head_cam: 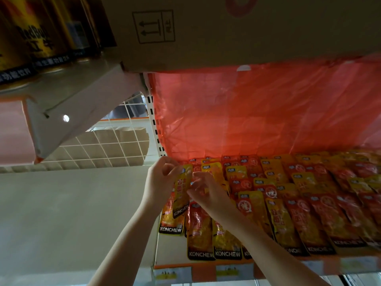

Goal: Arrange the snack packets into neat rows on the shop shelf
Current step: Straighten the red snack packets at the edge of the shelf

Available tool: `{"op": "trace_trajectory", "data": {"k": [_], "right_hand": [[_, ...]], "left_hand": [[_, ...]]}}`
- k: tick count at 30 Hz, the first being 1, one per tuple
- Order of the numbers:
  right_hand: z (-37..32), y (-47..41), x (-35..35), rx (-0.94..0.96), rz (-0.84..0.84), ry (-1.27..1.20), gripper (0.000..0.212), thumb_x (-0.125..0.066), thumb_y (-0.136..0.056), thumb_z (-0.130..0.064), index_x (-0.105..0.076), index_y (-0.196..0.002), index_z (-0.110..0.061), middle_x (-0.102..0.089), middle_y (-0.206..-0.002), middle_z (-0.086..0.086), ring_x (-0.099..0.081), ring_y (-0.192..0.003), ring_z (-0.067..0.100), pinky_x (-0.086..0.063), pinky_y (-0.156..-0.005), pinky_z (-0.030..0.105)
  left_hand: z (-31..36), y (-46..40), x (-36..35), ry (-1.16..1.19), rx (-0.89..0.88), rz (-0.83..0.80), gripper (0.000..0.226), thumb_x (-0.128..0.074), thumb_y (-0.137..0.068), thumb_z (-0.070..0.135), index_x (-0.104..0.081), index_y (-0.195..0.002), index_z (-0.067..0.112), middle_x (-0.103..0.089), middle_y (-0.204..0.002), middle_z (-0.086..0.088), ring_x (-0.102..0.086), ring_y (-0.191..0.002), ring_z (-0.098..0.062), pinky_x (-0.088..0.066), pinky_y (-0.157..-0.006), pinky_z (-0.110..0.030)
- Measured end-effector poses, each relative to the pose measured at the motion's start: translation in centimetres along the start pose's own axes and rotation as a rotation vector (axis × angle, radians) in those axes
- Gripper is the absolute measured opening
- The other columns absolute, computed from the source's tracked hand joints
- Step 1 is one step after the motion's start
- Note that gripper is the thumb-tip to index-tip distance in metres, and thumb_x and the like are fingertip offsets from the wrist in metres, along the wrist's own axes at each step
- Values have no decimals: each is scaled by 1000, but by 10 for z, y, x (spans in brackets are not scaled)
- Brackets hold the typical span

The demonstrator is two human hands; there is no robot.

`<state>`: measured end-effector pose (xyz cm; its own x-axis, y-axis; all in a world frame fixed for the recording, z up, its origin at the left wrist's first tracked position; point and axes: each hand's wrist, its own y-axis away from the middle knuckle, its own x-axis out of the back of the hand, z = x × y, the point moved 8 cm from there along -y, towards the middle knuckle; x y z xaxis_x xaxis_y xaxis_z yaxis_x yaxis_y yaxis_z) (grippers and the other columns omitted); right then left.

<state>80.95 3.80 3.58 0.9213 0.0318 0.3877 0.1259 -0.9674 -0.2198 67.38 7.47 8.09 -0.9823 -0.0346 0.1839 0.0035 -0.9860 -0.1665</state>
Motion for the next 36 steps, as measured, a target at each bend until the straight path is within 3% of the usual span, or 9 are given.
{"op": "trace_trajectory", "data": {"k": [5,11,16,19,24,26,31,34,36], "right_hand": [[7,-8,16,-106,79,-22,21,-62,-88,-31,-57,-107,-24,-59,-104,-15,-55,-95,-10,-43,-75,10],[8,-8,36,-70,214,-92,11,-62,-88,-19,-57,-96,-15,-63,-91,-3,-61,-86,3,-47,-75,17],[14,0,68,-62,498,34,12,-59,-91,-18,-55,-101,-13,-59,-84,-5,-57,-67,0,-44,-57,11],[22,-2,80,-71,569,198,13,-60,-90,-19,-55,-100,-13,-59,-83,-3,-54,-63,9,-40,-51,15],[32,-2,87,-140,576,379,15,-61,-90,-14,-54,-103,-11,-55,-87,-7,-50,-68,-1,-41,-56,9],[35,-2,89,-160,575,434,15,-61,-89,-13,-55,-102,-9,-59,-87,-2,-52,-68,5,-42,-56,14],[38,-4,89,-198,562,631,18,-60,-86,-9,-58,-103,-10,-64,-98,6,-58,-92,25,-49,-77,40],[34,-3,83,-184,551,689,24,-59,-85,-7,-59,-109,-10,-62,-106,6,-56,-101,25,-47,-83,38],[28,-3,77,-144,545,677,24,-60,-84,-5,-59,-107,-9,-63,-106,6,-57,-99,24,-49,-82,36]], "left_hand": [[16,0,-10,6,-79,35,17,-66,-78,0,-60,-74,15,-57,-59,-2,-47,-57,-12,-40,-57,-29],[8,-2,-7,92,-70,40,21,-61,-84,-2,-62,-81,19,-65,-73,0,-59,-68,-15,-50,-66,-31],[-54,12,-32,-310,172,-249,26,-73,-78,13,-59,-99,19,-66,-96,1,-62,-83,-16,-53,-73,-34],[-68,31,-43,-597,126,-347,45,-77,-73,28,-60,-114,19,-47,-105,11,-51,-99,-12,-45,-84,-26],[-69,38,-42,-608,98,-291,47,-77,-73,30,-57,-114,19,-37,-110,11,-42,-103,-8,-38,-84,-22],[-73,39,-41,-580,118,-284,36,-76,-74,24,-57,-104,17,-38,-110,9,-42,-100,-9,-39,-82,-21],[-79,38,-37,-584,133,-254,18,-67,-82,11,-52,-80,21,-48,-114,-2,-53,-98,-18,-49,-88,-33],[-77,39,-35,-531,123,-206,11,-65,-85,19,-55,-89,21,-48,-112,-3,-54,-97,-18,-50,-86,-33],[-75,42,-38,-515,100,-212,20,-67,-84,27,-57,-101,20,-44,-109,3,-50,-97,-14,-47,-79,-23]]}}
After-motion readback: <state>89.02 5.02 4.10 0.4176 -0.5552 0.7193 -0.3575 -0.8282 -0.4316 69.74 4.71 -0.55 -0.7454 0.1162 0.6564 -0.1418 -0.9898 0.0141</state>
